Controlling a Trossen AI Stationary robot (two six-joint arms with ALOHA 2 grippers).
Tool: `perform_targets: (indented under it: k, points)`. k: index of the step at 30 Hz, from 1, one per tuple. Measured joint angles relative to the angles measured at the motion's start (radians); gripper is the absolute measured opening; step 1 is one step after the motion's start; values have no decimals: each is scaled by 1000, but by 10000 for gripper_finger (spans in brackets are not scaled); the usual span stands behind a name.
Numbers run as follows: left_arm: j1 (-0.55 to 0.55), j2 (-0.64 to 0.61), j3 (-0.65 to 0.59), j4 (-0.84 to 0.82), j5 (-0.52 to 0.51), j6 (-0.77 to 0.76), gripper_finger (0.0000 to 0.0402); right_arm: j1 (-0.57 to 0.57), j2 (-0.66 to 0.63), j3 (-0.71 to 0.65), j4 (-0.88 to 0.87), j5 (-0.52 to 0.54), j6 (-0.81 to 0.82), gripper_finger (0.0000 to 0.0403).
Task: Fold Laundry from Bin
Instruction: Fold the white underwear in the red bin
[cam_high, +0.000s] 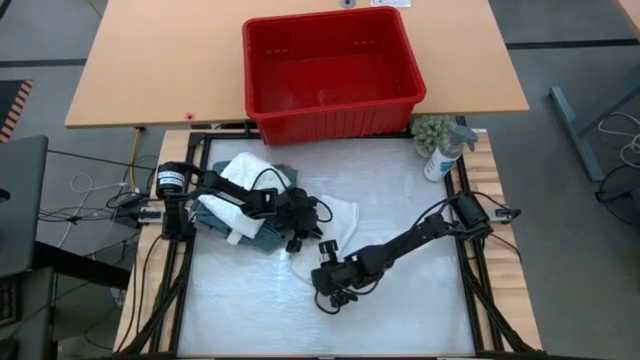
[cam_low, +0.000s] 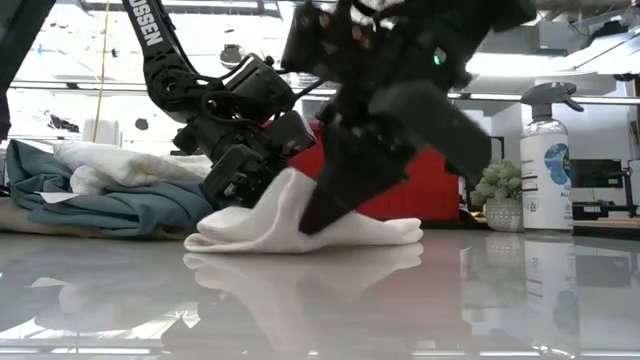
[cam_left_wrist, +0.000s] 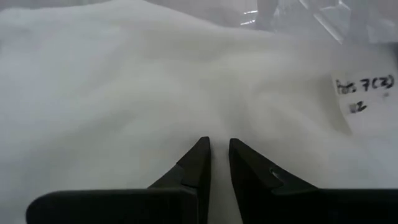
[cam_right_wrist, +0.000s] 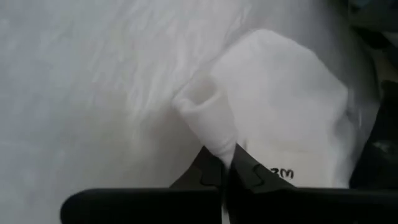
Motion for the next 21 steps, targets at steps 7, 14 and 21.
perform_targets:
  k: [7,14,21]
  points:
    - [0,0,1,-34,0,0,47,-3,-20,34,-121,-64,112,21]
    - [0,0,1,-36,2,0,47,-40,-37,36,-136,-193,174,21]
    - [0,0,1,-41,4,-1,47,-96,-83,-27,-19,-288,212,21]
